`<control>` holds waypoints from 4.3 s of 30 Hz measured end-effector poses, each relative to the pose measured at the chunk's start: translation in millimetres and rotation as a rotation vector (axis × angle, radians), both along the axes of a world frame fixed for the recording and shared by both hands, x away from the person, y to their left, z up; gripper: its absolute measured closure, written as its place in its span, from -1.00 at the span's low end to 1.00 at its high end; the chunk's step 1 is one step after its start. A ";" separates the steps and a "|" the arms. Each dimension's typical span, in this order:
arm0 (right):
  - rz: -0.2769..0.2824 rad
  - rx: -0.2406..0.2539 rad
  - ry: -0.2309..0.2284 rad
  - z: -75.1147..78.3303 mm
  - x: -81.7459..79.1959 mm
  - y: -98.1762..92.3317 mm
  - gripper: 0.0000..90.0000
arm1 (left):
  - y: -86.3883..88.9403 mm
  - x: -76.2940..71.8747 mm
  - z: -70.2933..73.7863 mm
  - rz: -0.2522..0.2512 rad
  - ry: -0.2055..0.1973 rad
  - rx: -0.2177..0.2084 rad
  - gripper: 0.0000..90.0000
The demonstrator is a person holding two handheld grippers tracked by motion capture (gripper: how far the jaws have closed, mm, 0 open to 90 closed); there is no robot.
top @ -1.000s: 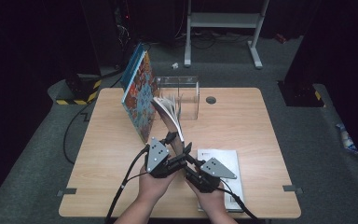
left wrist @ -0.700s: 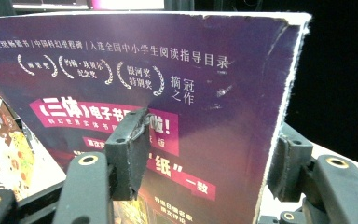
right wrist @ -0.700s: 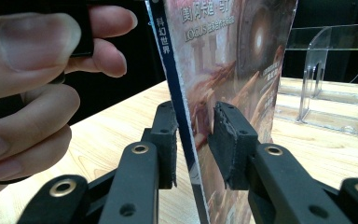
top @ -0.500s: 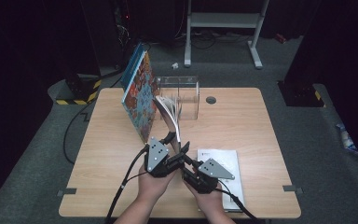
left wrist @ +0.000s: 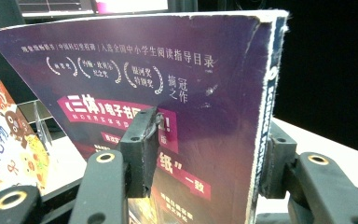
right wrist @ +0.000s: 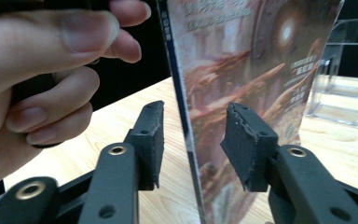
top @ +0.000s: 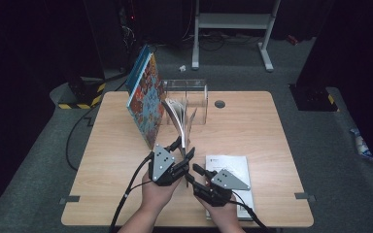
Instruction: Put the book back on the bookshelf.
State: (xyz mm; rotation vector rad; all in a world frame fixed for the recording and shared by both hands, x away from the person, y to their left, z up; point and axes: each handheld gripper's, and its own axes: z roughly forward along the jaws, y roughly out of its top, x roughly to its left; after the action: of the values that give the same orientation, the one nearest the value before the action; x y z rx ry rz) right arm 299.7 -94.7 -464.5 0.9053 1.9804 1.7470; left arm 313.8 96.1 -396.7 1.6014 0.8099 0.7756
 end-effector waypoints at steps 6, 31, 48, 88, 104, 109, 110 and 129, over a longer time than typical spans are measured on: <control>-0.051 -0.065 -0.021 2.0 -1.8 -19.5 0.17 | 2.0 -1.1 -0.1 0.005 -0.004 0.010 0.08; -0.381 -0.280 -0.007 -24.4 18.2 -139.4 0.06 | 4.4 -4.3 -0.1 0.007 -0.008 0.042 0.23; -0.446 -0.246 0.006 -30.6 20.3 -157.7 0.08 | 21.2 -8.0 3.9 0.047 -0.012 0.074 0.49; -0.502 -0.276 0.065 -42.3 15.5 -180.3 0.03 | 61.6 2.8 14.6 0.076 -0.004 0.036 0.66; -0.493 -0.273 0.074 -45.4 15.5 -180.9 0.03 | 54.5 9.2 21.0 0.072 0.001 0.058 0.56; -0.491 -0.269 0.070 -45.3 15.6 -181.5 0.03 | 54.2 10.8 26.7 0.056 -0.003 0.054 0.52; -0.491 -0.268 0.073 -45.4 15.6 -181.1 0.03 | 53.8 11.3 27.8 0.054 0.001 0.052 0.52; -0.481 -0.278 0.111 -46.8 19.0 -180.9 -0.06 | 58.9 22.0 29.6 0.038 0.053 0.021 0.67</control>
State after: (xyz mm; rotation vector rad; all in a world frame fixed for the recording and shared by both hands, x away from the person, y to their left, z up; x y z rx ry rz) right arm 318.7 -275.6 -511.2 1.2679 1.8115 1.1494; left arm 335.8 155.0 -367.1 1.6352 0.8749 0.7740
